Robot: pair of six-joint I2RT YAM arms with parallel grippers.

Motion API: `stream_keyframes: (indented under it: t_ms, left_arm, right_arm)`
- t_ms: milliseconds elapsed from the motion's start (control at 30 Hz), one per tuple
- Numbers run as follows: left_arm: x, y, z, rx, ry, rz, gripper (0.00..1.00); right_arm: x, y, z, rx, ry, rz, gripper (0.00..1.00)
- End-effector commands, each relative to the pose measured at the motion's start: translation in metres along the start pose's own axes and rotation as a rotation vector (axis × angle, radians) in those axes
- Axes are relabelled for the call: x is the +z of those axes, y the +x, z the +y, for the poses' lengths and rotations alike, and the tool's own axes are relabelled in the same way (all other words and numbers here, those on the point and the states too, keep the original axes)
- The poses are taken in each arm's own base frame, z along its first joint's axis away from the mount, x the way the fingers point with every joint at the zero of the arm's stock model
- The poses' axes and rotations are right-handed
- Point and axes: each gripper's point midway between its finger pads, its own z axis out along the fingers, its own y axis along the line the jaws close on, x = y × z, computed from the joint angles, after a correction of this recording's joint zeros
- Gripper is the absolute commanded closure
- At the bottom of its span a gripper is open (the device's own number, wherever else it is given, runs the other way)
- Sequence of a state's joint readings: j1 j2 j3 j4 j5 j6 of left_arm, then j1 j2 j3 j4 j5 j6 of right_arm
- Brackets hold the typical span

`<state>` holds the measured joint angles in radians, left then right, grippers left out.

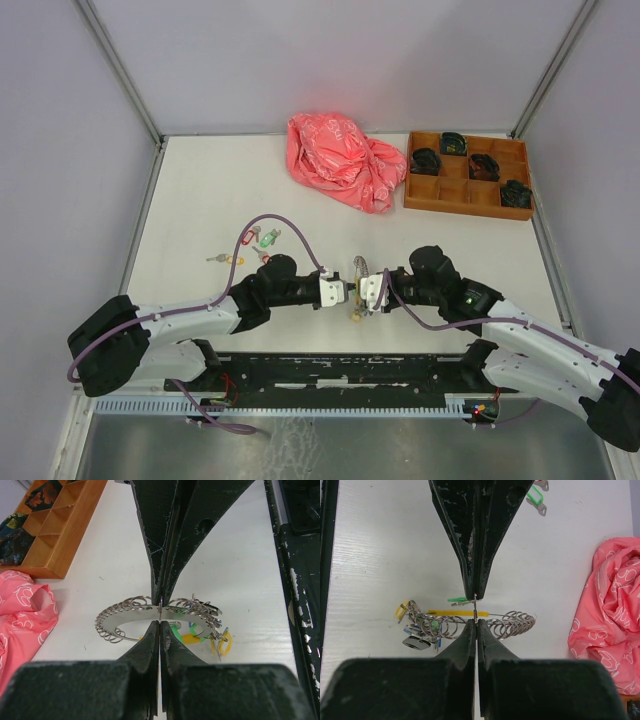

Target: Put the keys on the keyring

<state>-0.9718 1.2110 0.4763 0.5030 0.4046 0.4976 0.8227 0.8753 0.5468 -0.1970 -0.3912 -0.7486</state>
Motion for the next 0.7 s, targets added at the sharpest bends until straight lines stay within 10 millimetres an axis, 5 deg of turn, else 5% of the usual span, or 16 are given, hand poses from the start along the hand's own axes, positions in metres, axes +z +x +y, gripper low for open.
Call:
stream_keyframes:
  t_ms: [0, 667]
  left_arm:
    - [0.002, -0.024, 0.001, -0.003, 0.016, -0.082, 0.97]
    - [0.009, -0.026, -0.008, -0.043, 0.057, -0.117, 0.97]
  right_arm:
    - [-0.001, -0.023, -0.015, -0.039, 0.041, -0.078, 0.99]
    - [0.001, -0.034, -0.013, -0.027, 0.028, -0.14, 0.99]
